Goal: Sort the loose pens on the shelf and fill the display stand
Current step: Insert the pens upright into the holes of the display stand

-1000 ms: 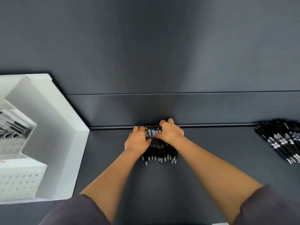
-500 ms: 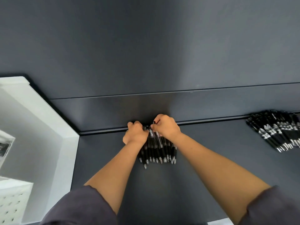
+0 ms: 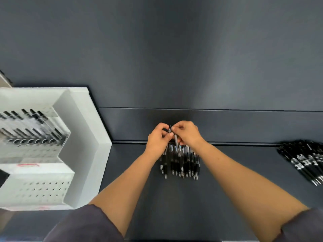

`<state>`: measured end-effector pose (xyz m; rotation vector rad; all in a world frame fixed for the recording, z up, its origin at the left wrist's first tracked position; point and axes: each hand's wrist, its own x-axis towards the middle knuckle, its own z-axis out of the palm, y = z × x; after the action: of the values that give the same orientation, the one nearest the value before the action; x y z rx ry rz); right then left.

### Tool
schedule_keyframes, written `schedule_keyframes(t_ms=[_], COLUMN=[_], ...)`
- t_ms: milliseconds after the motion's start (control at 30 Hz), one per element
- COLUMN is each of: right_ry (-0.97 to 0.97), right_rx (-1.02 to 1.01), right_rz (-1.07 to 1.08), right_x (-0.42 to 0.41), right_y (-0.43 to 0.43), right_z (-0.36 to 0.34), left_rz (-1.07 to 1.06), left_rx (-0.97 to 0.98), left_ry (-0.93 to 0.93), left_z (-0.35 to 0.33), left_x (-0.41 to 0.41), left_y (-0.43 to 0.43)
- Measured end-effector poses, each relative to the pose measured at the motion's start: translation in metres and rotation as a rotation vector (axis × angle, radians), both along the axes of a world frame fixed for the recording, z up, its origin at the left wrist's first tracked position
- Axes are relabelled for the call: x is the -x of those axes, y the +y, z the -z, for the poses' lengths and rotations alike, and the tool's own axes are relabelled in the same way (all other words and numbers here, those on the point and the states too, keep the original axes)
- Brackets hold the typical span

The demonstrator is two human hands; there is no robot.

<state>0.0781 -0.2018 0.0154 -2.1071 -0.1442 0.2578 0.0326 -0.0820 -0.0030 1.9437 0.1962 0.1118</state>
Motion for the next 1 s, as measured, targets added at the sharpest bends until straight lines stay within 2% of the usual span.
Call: schedule_keyframes(t_ms=[400,633,833,1000], right_ry=[-0.216,-0.377,-0.479,-0.610], right_rx=[-0.186,-0.168,-0.224,-0.129], right_rz=[-0.275,-0.457,-0.478,-0.449], right_x=[0.072,0.103,0.120,0.126], right_y=[0.088,0.149,0.213,0.257], right_z=[-0.062,-0.098,-0.127,-0.134], left_rz=[-0.278,-0.414,-0.494,-0.469], left_rx=[-0.134,-0.152,-0.184,-0.253], left_ry=[-0.198,-0.322,-0.446,-0.461], left_z=[-0.077,-0.110,-0.132,-0.137], left_x=[0.103,0.142,0.164,0.158], left_y=[0.077,0.136,0.208,0.257])
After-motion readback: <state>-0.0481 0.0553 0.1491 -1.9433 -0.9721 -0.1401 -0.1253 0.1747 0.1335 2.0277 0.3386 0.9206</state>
